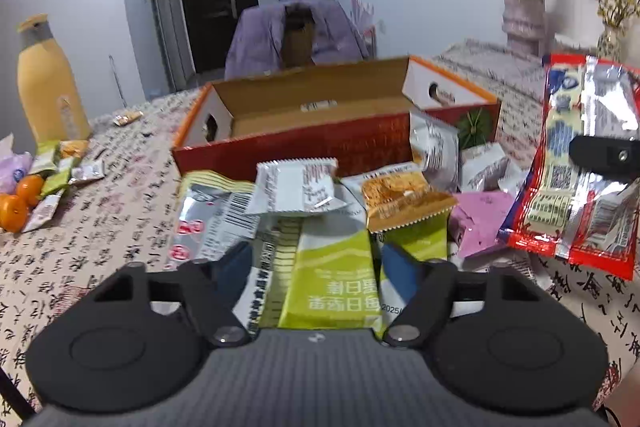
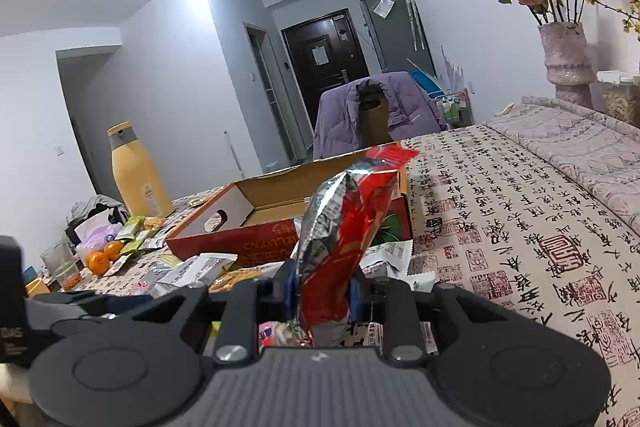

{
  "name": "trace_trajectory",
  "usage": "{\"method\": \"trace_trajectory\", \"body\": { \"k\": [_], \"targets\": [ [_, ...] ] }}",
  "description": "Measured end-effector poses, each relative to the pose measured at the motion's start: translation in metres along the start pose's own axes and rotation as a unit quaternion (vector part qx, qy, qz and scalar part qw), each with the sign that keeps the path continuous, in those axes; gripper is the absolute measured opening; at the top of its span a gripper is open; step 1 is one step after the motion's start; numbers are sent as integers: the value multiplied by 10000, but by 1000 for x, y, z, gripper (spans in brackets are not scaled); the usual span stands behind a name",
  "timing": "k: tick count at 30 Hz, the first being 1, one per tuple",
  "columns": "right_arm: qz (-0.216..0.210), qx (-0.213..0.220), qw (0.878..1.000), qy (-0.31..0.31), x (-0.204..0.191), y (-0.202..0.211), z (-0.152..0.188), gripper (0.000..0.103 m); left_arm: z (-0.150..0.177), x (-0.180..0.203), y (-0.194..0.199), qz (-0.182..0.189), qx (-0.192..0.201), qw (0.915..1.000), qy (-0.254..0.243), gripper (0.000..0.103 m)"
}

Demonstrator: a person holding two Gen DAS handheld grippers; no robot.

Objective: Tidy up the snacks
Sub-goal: 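Grasp the green-and-white bar with the left gripper while the right gripper holds the chip bag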

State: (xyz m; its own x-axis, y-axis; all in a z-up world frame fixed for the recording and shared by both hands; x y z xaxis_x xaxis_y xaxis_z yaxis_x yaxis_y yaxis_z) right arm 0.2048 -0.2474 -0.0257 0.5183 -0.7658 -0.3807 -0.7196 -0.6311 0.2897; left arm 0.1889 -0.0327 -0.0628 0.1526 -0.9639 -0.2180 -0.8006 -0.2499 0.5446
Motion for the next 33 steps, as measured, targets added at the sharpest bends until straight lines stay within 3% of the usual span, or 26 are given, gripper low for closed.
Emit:
{"method": "trace_trajectory", "body": {
  "k": [10, 20, 28, 33],
  "targets": [
    [-155, -35, 9998, -122, 4, -5, 4, 25, -6, 13, -13, 143, -171, 9996, -158, 49],
    [-175, -11, 9996, -203, 9, -3, 5, 25, -3, 0, -15, 304, -446, 9985, 33, 46],
    [-177, -9, 9996, -228, 10, -3, 6, 25, -4, 8, -24, 307, -543, 9980, -119, 46],
    [-179, 8, 9995, -265, 10, -2, 8, 25, -5, 8, -33, 355, -608, 9975, 40, 40]
  ]
}}
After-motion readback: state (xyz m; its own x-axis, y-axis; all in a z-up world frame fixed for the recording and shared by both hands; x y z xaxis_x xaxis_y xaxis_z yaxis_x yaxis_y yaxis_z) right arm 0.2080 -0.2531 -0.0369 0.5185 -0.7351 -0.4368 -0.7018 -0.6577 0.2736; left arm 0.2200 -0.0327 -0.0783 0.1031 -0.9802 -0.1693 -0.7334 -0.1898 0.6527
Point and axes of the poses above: each gripper's, at about its wrist camera, not at the fingertips, and y roughly against the way its jaws point, x to its right, z to its underside, the point moved 9 cm from there along -y, roughly the way its jaws point, and after that the axes turned 11 degrees about -z, right-handed, at the moved point
